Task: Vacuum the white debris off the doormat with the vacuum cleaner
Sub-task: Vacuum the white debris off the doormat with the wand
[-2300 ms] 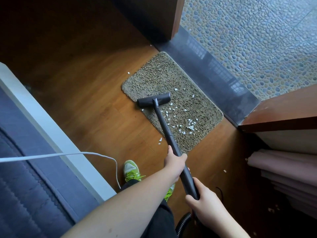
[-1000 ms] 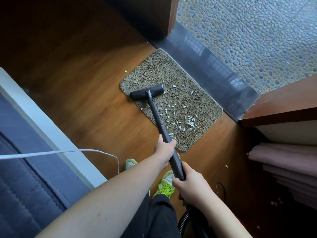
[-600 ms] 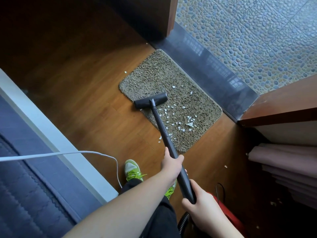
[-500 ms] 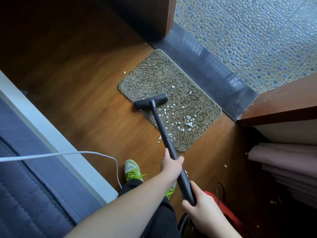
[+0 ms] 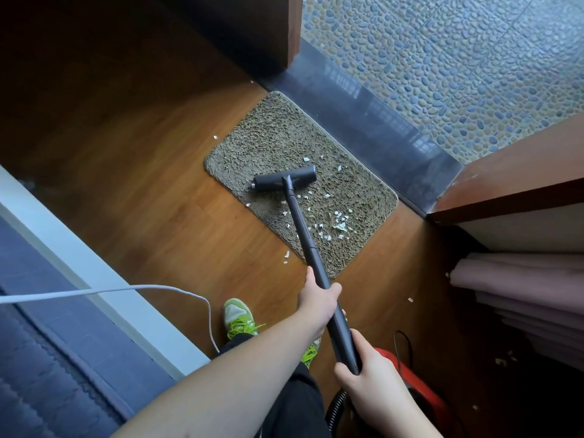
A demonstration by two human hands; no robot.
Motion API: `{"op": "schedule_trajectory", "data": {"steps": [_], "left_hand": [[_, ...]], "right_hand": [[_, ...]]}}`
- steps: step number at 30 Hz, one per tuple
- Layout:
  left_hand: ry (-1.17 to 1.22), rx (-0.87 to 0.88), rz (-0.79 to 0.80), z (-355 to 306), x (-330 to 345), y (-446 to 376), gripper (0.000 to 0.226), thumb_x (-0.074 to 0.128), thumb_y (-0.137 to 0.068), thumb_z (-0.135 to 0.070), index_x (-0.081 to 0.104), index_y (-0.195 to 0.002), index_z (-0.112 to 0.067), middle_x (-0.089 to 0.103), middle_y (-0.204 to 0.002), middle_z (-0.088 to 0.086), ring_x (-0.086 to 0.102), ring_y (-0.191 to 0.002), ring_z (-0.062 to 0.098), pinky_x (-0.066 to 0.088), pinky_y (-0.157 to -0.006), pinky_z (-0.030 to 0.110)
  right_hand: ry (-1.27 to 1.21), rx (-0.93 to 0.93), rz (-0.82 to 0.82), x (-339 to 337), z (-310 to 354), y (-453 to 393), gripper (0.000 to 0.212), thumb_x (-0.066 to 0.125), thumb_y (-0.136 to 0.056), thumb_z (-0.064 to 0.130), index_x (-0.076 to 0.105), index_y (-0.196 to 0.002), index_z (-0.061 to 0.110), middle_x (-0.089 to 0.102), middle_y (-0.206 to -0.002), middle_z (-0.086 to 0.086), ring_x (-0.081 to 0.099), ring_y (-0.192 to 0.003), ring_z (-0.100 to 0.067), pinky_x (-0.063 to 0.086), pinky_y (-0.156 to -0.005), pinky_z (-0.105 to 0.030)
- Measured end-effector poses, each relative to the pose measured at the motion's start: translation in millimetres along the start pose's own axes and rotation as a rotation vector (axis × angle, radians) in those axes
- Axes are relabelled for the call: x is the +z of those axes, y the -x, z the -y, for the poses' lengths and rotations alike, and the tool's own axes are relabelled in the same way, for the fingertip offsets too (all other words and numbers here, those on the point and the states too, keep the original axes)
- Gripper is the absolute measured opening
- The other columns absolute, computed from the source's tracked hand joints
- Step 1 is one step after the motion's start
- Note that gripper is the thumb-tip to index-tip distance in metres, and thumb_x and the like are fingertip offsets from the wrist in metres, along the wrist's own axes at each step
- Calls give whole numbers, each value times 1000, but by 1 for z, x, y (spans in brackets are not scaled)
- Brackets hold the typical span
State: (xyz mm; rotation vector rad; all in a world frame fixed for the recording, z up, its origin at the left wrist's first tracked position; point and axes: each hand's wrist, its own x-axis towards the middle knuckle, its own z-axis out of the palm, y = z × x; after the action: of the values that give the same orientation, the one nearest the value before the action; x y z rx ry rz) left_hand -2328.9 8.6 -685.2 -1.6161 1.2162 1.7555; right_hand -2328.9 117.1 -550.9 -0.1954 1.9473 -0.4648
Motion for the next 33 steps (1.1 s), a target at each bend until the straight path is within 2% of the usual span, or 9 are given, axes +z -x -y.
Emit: {"op": "schedule_trajectory", "data": {"steps": [7, 12, 15, 19, 22, 24, 26, 30, 33], "left_hand": [[67, 40, 8, -31, -2, -4, 80, 57, -94, -18, 10, -156, -34, 56, -101, 0, 61, -52, 24, 59, -56, 35], [24, 85, -15, -49, -3, -17, 82, 58, -90, -22, 11, -156, -33, 59, -111, 7, 63, -60, 28, 62, -67, 46], [1, 111, -17, -62, -6, -25, 82, 59, -89, -25, 12, -156, -34, 59, -120, 11, 65, -64, 28, 62, -67, 42], [-45, 133, -36, -78, -10, -35, 83, 61, -86, -31, 15, -155, -34, 56, -129, 9, 68, -86, 31, 60, -77, 44], [-55, 133, -43, -90, -15, -44, 82, 62, -88, -30, 15, -155, -34, 58, -126, 8, 68, -77, 28, 61, -69, 39], [-59, 126, -35, -99, -20, -47, 80, 62, -92, -25, 14, -156, -31, 58, -124, 9, 63, -61, 23, 56, -52, 30], [-70, 124, -34, -105, -25, -52, 78, 61, -94, -23, 15, -156, -29, 58, -121, 10, 60, -55, 21, 52, -46, 27], [-51, 125, -33, -116, -31, -57, 73, 64, -88, -24, 28, -151, -27, 58, -124, 17, 62, -58, 23, 56, -51, 31], [-38, 116, -16, -116, -35, -62, 77, 68, -79, -27, 33, -147, -28, 59, -125, 18, 63, -70, 27, 62, -69, 46]], "right_hand": [[-27, 24, -36, -7, 5, -25, 21, 54, -83, 25, 50, -102, 31, 58, -70, 0, 53, -57, -14, 41, -53, -20], [-61, 32, -66, -16, 18, -39, 15, 54, -81, 24, 50, -95, 25, 62, -74, -8, 62, -65, -29, 54, -58, -35], [-83, 39, -81, -20, 29, -47, 13, 54, -80, 24, 49, -92, 24, 61, -73, -7, 62, -64, -30, 57, -60, -39], [-99, 43, -86, -25, 42, -58, 12, 55, -80, 24, 45, -86, 26, 58, -71, -3, 59, -58, -24, 55, -59, -35], [-133, 49, -83, -29, 55, -67, 11, 54, -80, 22, 45, -85, 26, 59, -73, -3, 61, -52, -23, 56, -54, -36], [-174, 59, -76, -31, 65, -72, 13, 53, -81, 20, 48, -93, 22, 60, -76, -5, 64, -49, -22, 56, -48, -33], [-189, 61, -76, -33, 73, -76, 16, 53, -83, 19, 49, -98, 19, 60, -76, -4, 64, -47, -20, 52, -43, -27], [-197, 65, -80, -32, 83, -84, 23, 53, -85, 20, 50, -107, 17, 62, -81, -5, 65, -46, -18, 45, -38, -22], [-194, 63, -91, -29, 85, -87, 21, 54, -87, 23, 50, -107, 17, 63, -83, -5, 62, -44, -16, 45, -38, -21]]}}
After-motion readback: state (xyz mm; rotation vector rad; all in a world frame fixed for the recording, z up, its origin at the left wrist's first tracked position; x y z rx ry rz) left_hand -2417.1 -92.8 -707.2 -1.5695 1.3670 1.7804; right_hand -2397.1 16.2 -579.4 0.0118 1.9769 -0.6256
